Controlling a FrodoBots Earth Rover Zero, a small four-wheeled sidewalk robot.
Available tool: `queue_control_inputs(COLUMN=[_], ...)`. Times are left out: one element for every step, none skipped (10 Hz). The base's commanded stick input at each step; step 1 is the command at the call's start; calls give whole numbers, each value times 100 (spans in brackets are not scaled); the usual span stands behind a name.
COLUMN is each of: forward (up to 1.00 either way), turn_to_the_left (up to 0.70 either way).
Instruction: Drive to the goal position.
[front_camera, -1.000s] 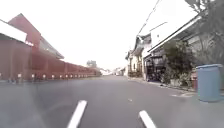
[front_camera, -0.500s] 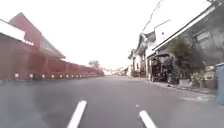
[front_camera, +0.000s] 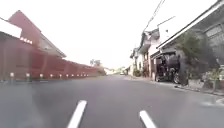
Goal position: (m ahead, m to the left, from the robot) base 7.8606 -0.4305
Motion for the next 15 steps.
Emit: queue_control_inputs(forward=[100, 100, 100, 100, 100, 100, 100, 100, 100, 100, 100, 100, 100, 100, 100], turn_to_the_left=[0, 0, 0, 0, 0, 0, 0, 0, 0, -6, -17, -28, -39, -6, 0])
